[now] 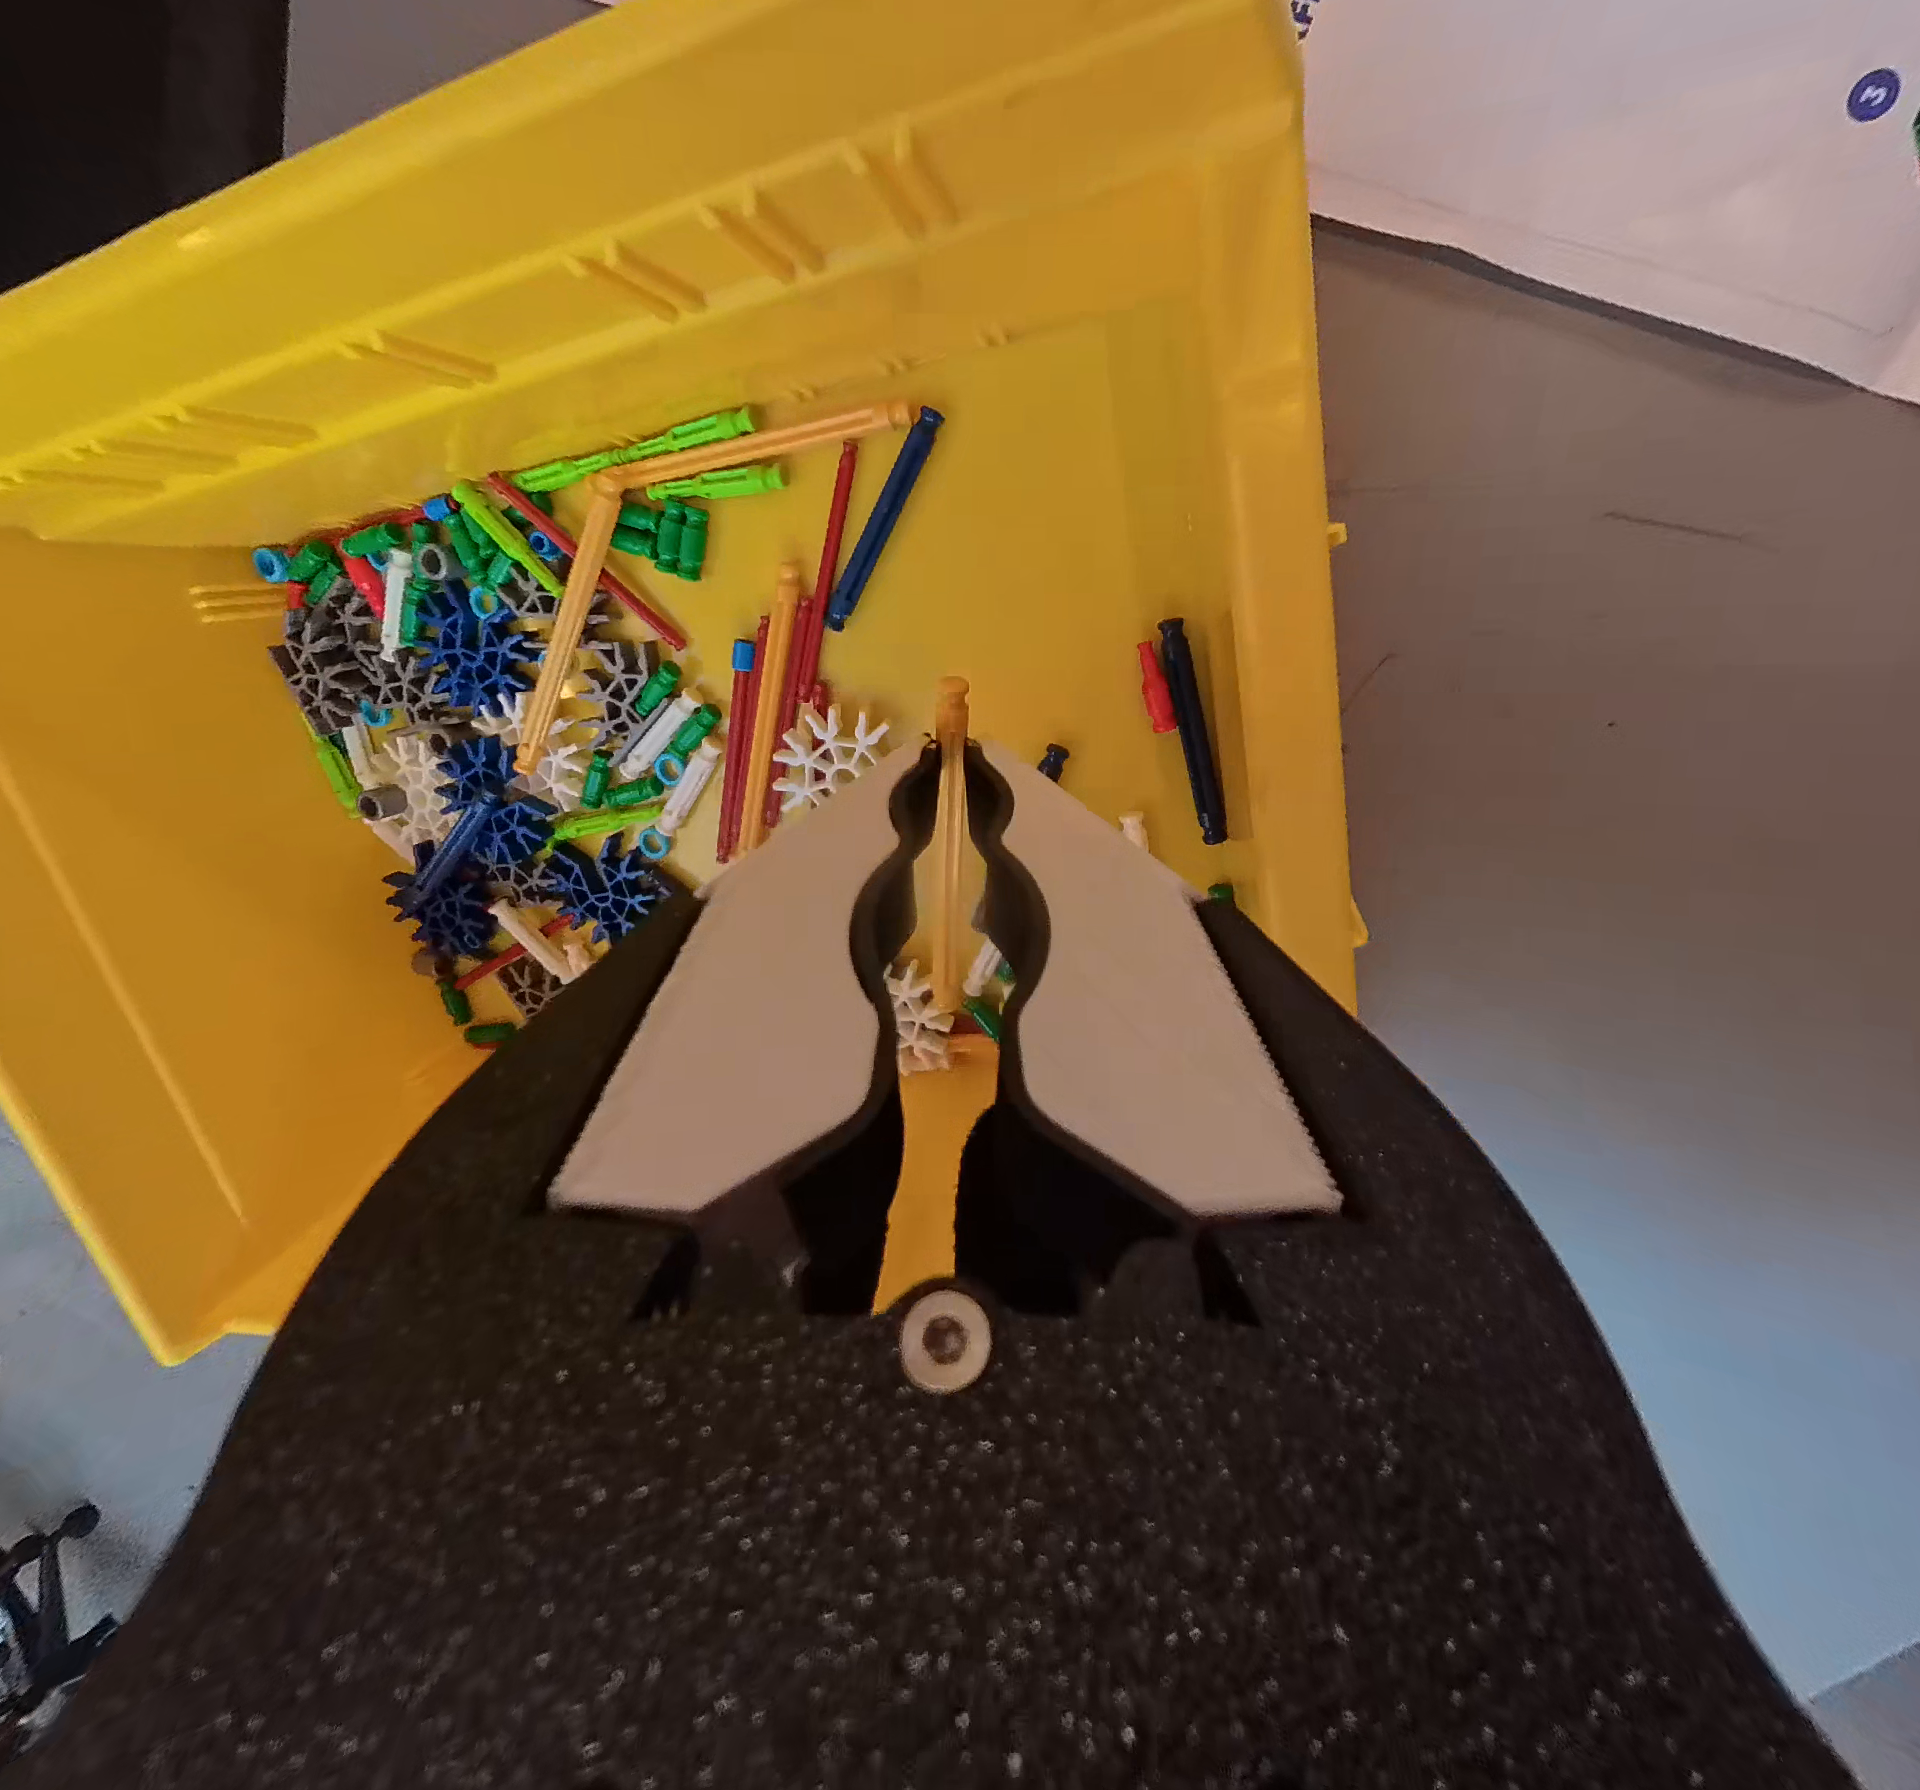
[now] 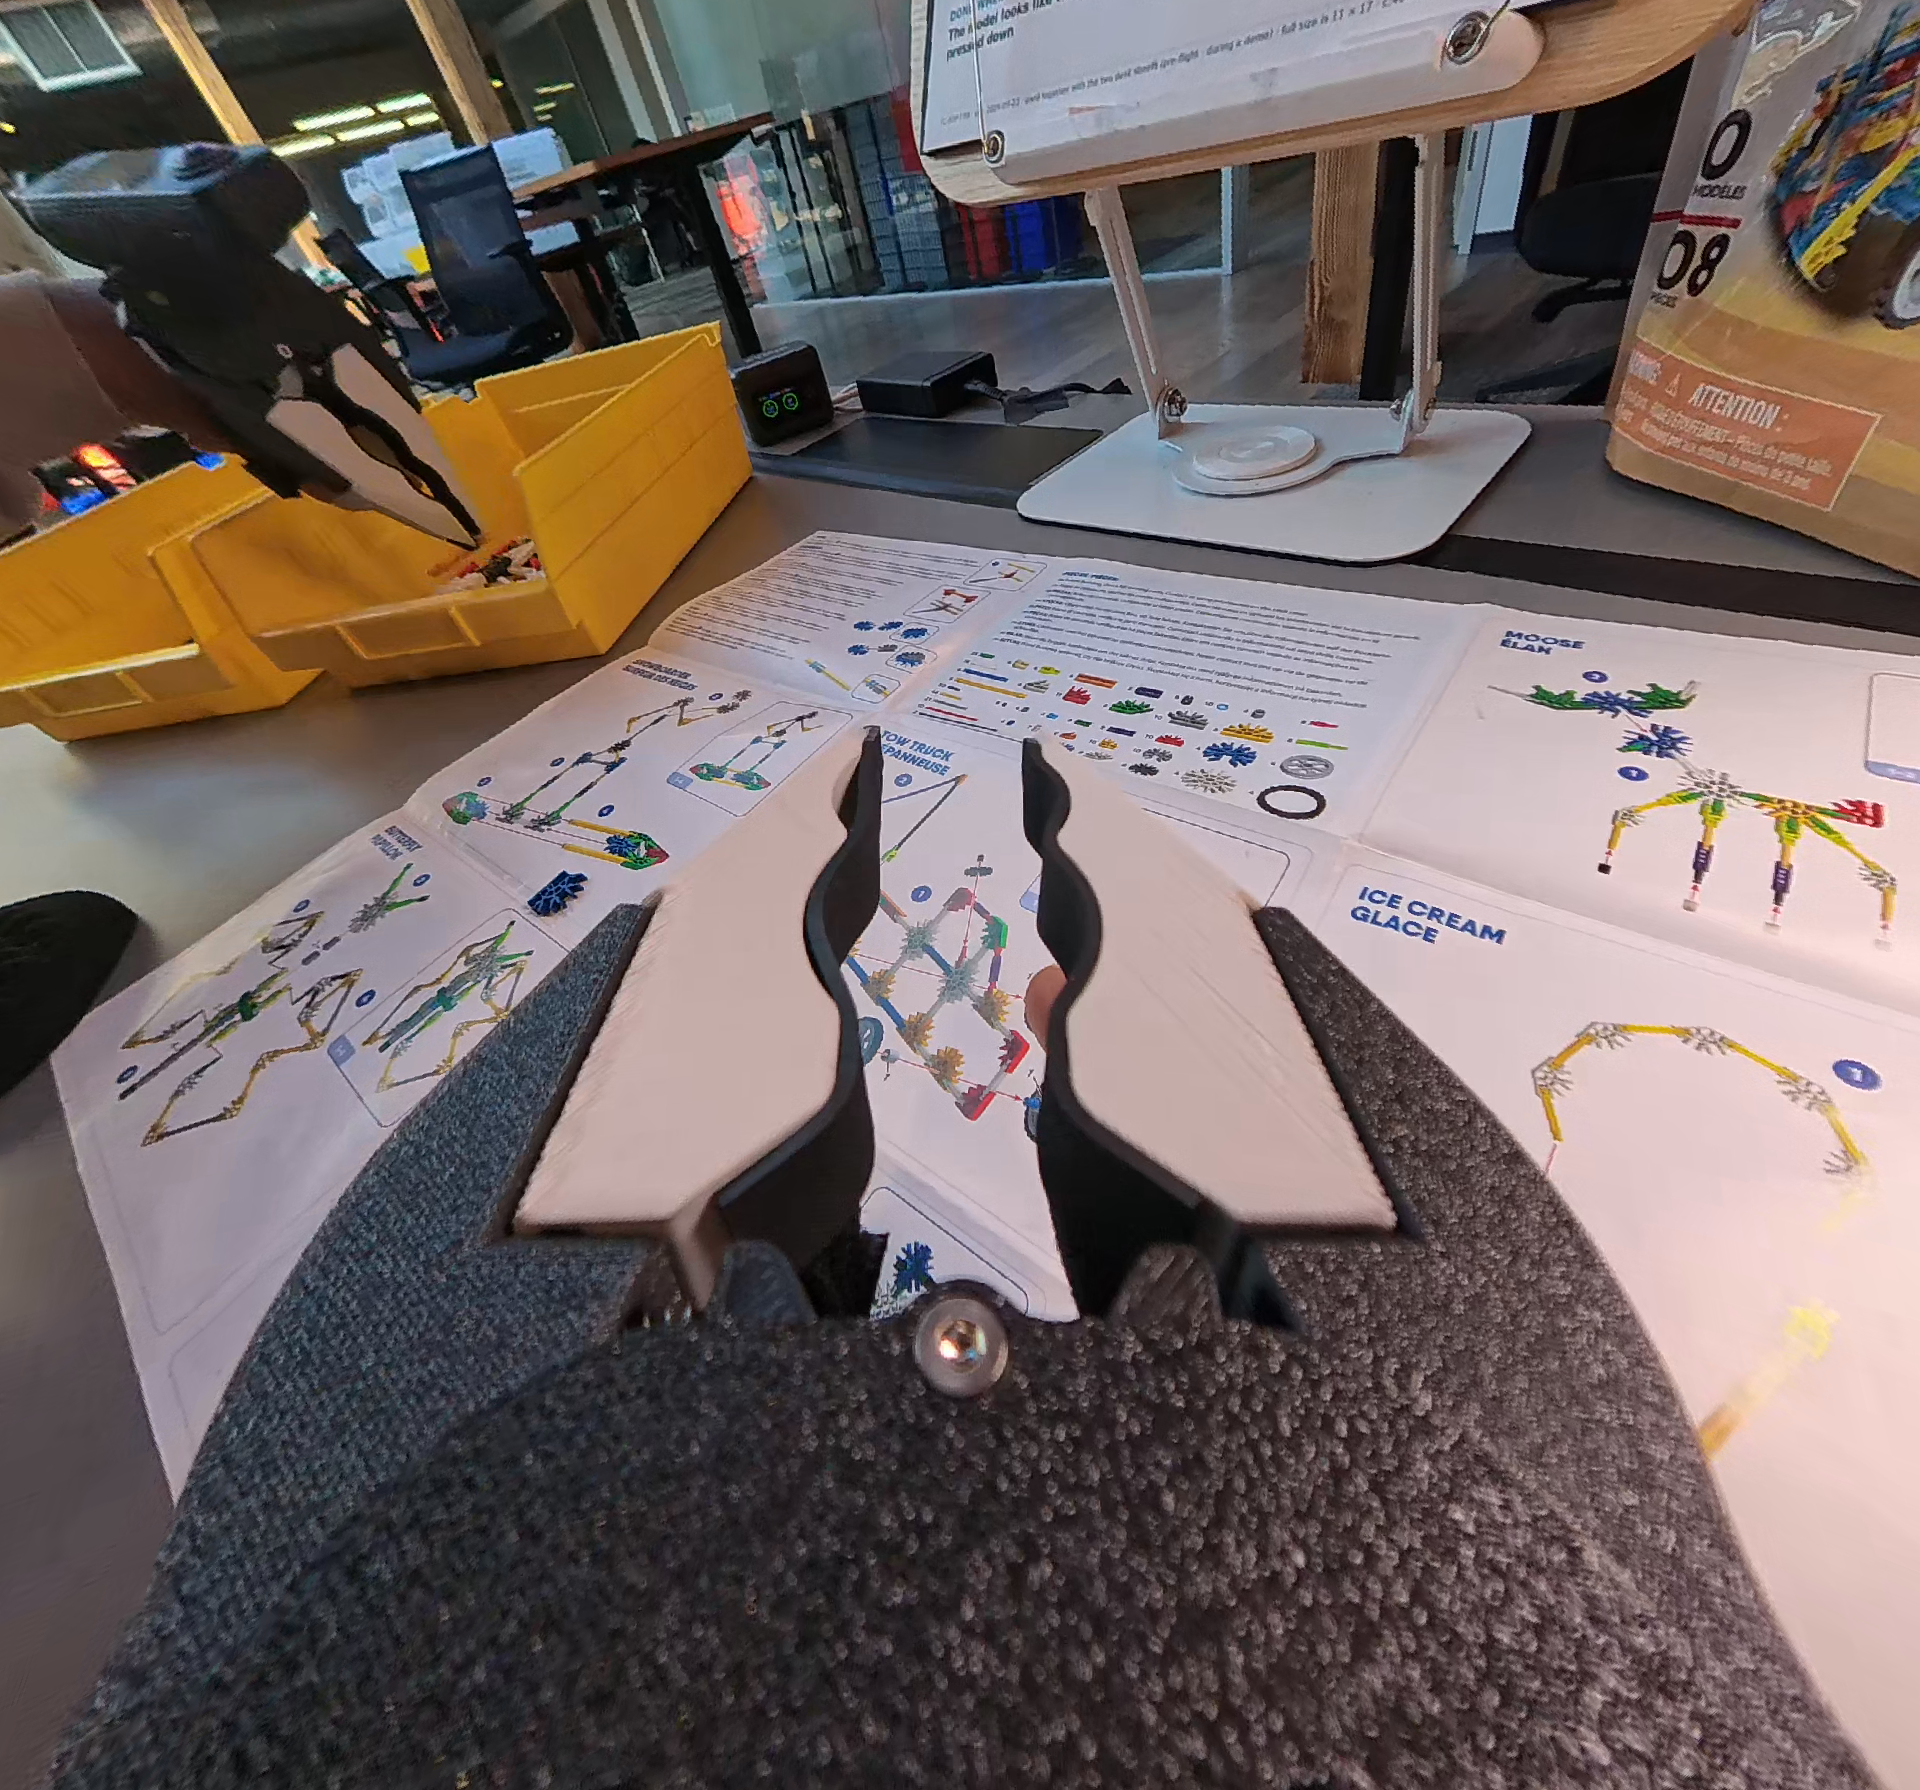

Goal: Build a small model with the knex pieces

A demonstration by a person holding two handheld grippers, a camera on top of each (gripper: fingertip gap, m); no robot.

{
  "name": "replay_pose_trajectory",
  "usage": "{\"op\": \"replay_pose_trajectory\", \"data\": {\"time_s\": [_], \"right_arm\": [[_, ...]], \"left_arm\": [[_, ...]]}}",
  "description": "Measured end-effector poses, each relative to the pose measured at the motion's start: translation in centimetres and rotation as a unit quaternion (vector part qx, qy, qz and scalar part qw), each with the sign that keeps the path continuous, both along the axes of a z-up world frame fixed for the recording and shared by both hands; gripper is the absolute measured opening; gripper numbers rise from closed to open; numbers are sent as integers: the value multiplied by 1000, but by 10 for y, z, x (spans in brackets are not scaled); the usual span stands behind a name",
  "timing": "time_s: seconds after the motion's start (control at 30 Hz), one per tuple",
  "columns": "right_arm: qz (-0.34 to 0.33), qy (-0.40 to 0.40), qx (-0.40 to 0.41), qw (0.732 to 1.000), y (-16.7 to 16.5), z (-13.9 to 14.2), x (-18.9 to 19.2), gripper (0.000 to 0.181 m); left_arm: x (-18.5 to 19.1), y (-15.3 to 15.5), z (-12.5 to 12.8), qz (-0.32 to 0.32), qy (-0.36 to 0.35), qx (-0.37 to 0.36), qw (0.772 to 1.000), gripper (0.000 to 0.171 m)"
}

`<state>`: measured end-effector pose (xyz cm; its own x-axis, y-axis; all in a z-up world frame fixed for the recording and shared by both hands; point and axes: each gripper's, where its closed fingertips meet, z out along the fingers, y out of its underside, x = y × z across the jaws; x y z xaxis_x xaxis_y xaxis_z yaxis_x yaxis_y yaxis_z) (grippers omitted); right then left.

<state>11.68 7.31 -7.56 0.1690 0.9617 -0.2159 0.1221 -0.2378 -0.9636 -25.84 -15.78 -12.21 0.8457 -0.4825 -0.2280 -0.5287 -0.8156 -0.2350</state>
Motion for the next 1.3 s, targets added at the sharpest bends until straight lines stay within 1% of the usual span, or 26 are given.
{"op": "replay_pose_trajectory", "data": {"time_s": [0.1, 0.17, 0.23, 0.3, 0.37, 0.47, 0.53, 0.57, 0.63, 0.7, 0.77, 0.83, 0.97, 1.03, 1.13, 1.2, 1.3], "right_arm": [[1, 4, -3, 1000, -2, 2, 0, 25], [3, 4, 5, 1000, -4, 4, -1, 25], [1, -5, 20, 1000, -5, 2, -2, 25], [2, -16, 26, 1000, -6, -3, -3, 25], [7, -20, 30, 999, -7, -3, -5, 26], [11, -21, 37, 999, -9, -3, -6, 25], [13, -25, 37, 999, -10, -5, -7, 26], [14, -26, 36, 999, -10, -5, -7, 26], [13, -27, 32, 999, -8, -6, -8, 25], [11, -27, 26, 999, -7, -6, -8, 26], [9, -27, 20, 999, -5, -7, -8, 26], [7, -28, 14, 999, -3, -8, -8, 26], [3, -29, 7, 1000, -1, -9, -8, 27], [1, -30, 5, 1000, 0, -9, -8, 27], [-2, -30, 0, 1000, 2, -10, -8, 27], [-3, -30, -4, 1000, 3, -10, -8, 27], [-2, -30, -10, 999, 3, -11, -8, 27]], "left_arm": [[3, 1, 15, 19, -25, 35, 999, 4], [8, 8, 34, 37, -46, 82, 995, 4], [17, 17, 59, 47, -61, 141, 987, 4], [32, 25, 86, 53, -89, 201, 974, 4], [55, 31, 108, 53, -131, 254, 957, 5], [84, 33, 123, 59, -187, 312, 930, 5], [94, 33, 119, 83, -219, 335, 912, 5], [92, 32, 112, 96, -220, 340, 909, 5], [81, 27, 97, 131, -224, 345, 902, 5], [67, 23, 87, 173, -260, 345, 885, 5], [50, 19, 79, 214, -270, 342, 874, 5], [42, 15, 66, 244, -272, 309, 878, 5], [28, 16, 47, 279, -235, 266, 892, 5], [28, 17, 38, 282, -230, 239, 900, 5], [23, 18, 25, 283, -190, 214, 915, 4], [26, 21, 20, 279, -190, 205, 919, 4], [23, 19, 15, 282, -172, 188, 925, 5]]}}
